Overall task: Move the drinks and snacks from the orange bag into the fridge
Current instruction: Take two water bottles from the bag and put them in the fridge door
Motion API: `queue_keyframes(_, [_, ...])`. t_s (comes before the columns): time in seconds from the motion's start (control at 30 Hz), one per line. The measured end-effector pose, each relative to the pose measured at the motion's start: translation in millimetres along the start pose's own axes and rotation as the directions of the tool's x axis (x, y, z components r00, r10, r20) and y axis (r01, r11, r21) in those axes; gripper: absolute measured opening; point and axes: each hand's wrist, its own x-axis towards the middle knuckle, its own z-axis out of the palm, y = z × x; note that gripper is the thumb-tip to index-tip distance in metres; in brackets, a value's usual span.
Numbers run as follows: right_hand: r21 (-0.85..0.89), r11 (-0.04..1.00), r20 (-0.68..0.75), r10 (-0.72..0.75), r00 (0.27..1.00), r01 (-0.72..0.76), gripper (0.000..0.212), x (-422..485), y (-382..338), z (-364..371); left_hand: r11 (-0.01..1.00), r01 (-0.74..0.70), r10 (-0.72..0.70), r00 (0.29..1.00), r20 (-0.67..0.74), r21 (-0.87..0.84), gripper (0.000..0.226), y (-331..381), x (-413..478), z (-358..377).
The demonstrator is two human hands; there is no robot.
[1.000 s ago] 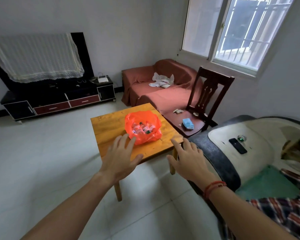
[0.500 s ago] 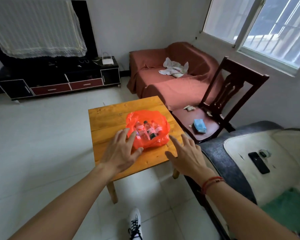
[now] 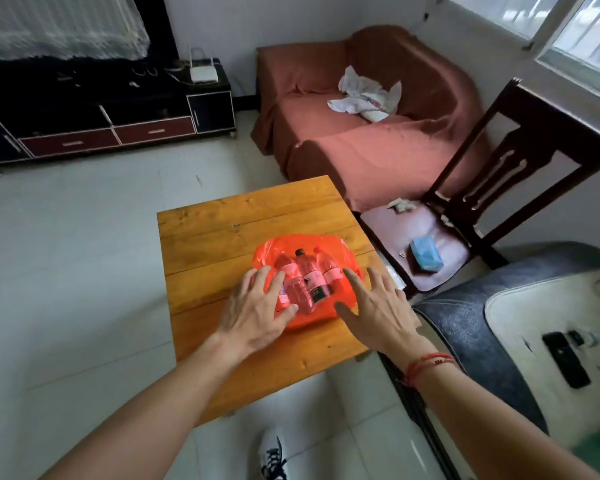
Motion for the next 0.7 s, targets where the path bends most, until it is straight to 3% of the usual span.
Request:
queue_keyframes(0.2, [0.098,0.994,0.098,0.035,0.995,-0.045,0.081,53,0,25,0.993,0.075,-0.069,0.996,0.063,-0.095,0.088,-11,44,22])
queue_keyframes(0.53, [0.220,0.976,0.218,-0.058,0.974,0.009,0.082,125,3,74,0.935,0.222,-0.194,0.973,0.126,-0.276,0.067,0,93,74])
queue_keyframes(0.7, [0.336,0.942,0.290,-0.072,0.954,-0.031,0.081,156,6,105,0.836,0.365,-0.285,0.927,0.245,-0.409,0.066,8,122,108])
